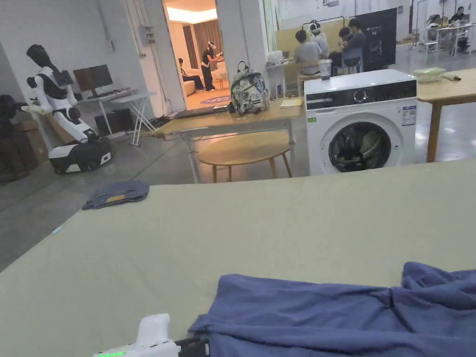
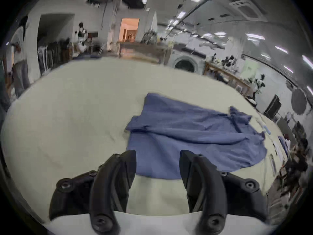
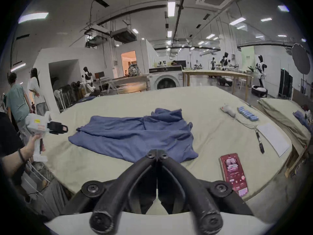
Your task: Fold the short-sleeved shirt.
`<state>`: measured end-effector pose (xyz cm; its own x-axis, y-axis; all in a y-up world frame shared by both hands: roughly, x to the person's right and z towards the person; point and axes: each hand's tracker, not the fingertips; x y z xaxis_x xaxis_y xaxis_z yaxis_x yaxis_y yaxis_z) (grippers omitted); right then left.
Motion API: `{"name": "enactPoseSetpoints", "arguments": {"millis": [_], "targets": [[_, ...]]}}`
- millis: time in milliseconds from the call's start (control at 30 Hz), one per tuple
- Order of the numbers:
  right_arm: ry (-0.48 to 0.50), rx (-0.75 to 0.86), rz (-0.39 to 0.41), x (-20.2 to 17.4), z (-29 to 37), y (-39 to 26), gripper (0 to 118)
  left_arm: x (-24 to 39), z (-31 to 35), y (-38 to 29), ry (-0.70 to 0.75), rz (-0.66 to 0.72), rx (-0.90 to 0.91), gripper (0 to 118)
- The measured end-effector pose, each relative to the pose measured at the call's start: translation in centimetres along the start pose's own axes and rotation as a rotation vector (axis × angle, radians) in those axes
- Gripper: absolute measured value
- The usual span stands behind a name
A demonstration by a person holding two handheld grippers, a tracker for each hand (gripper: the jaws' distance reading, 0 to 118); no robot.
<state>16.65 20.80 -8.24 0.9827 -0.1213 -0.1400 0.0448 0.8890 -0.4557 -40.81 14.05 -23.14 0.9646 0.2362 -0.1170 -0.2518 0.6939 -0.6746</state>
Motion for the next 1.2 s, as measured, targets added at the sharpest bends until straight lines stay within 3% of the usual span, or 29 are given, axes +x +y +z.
{"name": "enactPoseSetpoints", "arguments": {"millis": [67,100,133,200,267,300,333,367,400,567,600,633,667,733,800,833,867,1000,1100,1200], "targets": [[-0.024,-0.029,-0.005,0.8,-0.2,-0.5,0,-0.8,-3.5,0.0,0.056,-0.005,-0.055,40],[-0.034,-0.041,-0.006,1.1,-0.3,-0.7,0,-1.2,-4.9,-0.2,0.050,0.001,-0.083,28],[-0.058,-0.057,-0.010,1.5,-0.5,-0.9,0,-1.5,-6.4,-0.6,0.057,0.029,-0.147,0],[-0.075,-0.081,-0.024,2.3,-1.0,-1.4,0,-0.4,-5.5,-1.1,0.058,0.001,-0.041,0],[-0.076,-0.096,-0.052,2.9,-1.9,-1.5,1,0.7,-5.8,-0.9,-0.032,0.003,-0.121,0],[-0.050,-0.101,-0.079,3.2,-2.5,-1.5,14,1.4,-6.3,-1.1,-0.006,-0.026,-0.148,0],[-0.035,-0.099,-0.095,3.4,-3.5,-1.2,50,2.4,-6.0,-1.2,0.063,-0.086,-0.147,0],[-0.038,-0.095,-0.104,3.5,-4.6,-0.8,69,2.6,-6.3,-1.1,0.073,-0.084,-0.158,0],[-0.048,-0.094,-0.116,3.7,-5.8,-0.4,70,2.7,-6.4,-1.0,0.072,-0.069,-0.157,0],[-0.132,-0.235,-0.252,5.7,-15.3,-0.7,65,3.4,-5.9,-1.2,0.090,-0.079,-0.149,0],[-0.189,-0.282,-0.279,6.1,-16.8,-1.3,54,3.7,-5.3,-1.3,0.093,-0.079,-0.146,0],[-0.256,-0.343,-0.300,6.6,-18.6,-2.2,30,3.9,-5.2,-1.5,0.096,-0.076,-0.141,0],[-0.258,-0.399,-0.321,7.0,-19.9,-3.4,30,4.2,-5.1,-1.6,0.101,-0.079,-0.137,0],[-0.242,-0.275,-0.265,6.1,-18.2,-3.4,7,4.5,-5.1,-1.7,0.121,-0.106,-0.136,0],[-0.208,-0.298,-0.278,5.8,-17.7,-2.8,7,5.1,-4.7,-1.7,0.135,-0.124,-0.130,0],[-0.141,-0.299,-0.314,5.6,-17.4,-2.8,6,5.3,-4.5,-1.8,0.137,-0.122,-0.125,0],[-0.186,-0.314,-0.304,5.8,-17.6,-2.6,6,4.8,-4.1,-1.7,0.126,-0.123,-0.105,0],[-0.142,-0.264,-0.336,6.5,-15.6,-1.2,5,2.9,0.3,-1.1,0.024,0.012,0.001,0],[-0.139,-0.228,-0.327,5.8,-13.6,0.5,5,2.4,5.7,-0.7,-0.040,0.038,0.123,0],[-0.101,-0.199,-0.313,5.4,-11.4,1.2,5,2.2,9.9,-1.7,-0.025,0.025,0.109,0]]}}
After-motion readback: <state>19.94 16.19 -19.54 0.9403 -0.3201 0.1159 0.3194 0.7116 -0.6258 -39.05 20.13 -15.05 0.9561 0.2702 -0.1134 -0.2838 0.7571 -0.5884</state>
